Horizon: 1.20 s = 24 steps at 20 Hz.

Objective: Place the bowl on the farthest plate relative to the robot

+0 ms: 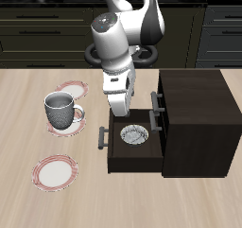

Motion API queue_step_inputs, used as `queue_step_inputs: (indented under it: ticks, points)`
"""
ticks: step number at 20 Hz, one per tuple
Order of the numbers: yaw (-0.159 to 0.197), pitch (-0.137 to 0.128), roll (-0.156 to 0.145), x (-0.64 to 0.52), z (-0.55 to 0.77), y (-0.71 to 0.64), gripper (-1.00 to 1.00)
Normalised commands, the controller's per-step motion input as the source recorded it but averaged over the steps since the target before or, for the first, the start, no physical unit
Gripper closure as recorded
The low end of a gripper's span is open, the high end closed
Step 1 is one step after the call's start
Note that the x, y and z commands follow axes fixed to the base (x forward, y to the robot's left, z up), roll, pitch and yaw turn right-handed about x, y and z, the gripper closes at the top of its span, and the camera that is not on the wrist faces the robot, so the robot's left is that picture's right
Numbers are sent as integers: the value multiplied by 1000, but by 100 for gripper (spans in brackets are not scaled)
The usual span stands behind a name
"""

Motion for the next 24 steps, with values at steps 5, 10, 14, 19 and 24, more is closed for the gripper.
queue_step_inputs:
  ticks: [5, 10, 14, 19, 24]
  points:
    - [13, -7, 18, 180, -4, -22, -100]
    - [5, 61, 11, 146, -305, 86, -100]
    - [64, 52, 24, -37, -499, 99, -100]
    - [30, 58, 18, -73, -294, 84, -100]
    - [28, 94, -13, -33, -451, -44, -100]
